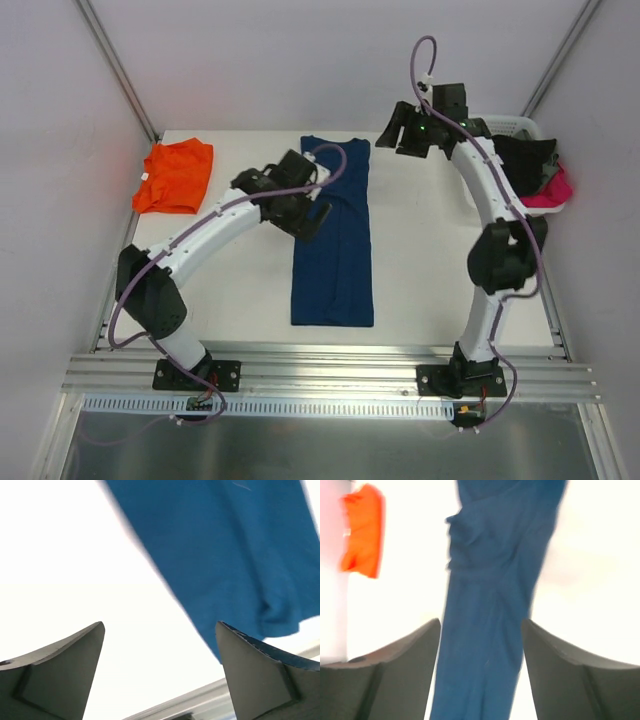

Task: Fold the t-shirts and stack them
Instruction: Fold the tshirt

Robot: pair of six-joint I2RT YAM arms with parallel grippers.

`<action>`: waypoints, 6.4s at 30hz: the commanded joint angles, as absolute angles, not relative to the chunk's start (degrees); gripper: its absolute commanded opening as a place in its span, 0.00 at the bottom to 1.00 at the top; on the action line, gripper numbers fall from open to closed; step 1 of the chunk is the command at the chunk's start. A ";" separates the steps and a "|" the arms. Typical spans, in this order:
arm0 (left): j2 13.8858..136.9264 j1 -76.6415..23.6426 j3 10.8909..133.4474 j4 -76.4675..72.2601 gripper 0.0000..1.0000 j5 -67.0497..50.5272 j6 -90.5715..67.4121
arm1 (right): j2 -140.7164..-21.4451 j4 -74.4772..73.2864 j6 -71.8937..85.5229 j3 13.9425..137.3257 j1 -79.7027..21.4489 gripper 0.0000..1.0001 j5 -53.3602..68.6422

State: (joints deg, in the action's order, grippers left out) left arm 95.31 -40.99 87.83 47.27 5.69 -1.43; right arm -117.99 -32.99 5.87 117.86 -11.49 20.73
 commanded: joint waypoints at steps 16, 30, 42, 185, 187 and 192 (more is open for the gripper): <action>88.68 -25.67 65.66 51.33 0.70 -22.14 -6.94 | -80.87 -42.01 11.34 54.68 -22.32 0.61 24.17; 92.37 -24.35 58.54 45.71 0.66 -31.55 -14.67 | -85.50 -35.53 18.10 47.02 -27.16 0.56 29.00; 94.39 -24.17 53.26 38.24 0.64 -35.40 -20.83 | -87.98 -28.04 24.60 40.78 -27.69 0.56 30.50; 111.09 -20.74 90.08 34.80 0.00 -35.77 -12.74 | -93.51 -13.27 19.60 67.92 -16.00 0.01 29.36; 112.75 -20.66 91.92 34.80 0.00 -35.25 -12.74 | -95.00 -13.18 18.99 69.69 -15.30 0.01 29.53; 115.75 -20.48 97.37 34.80 0.00 -32.61 -12.04 | -100.63 -12.66 18.19 76.36 -14.24 0.01 29.09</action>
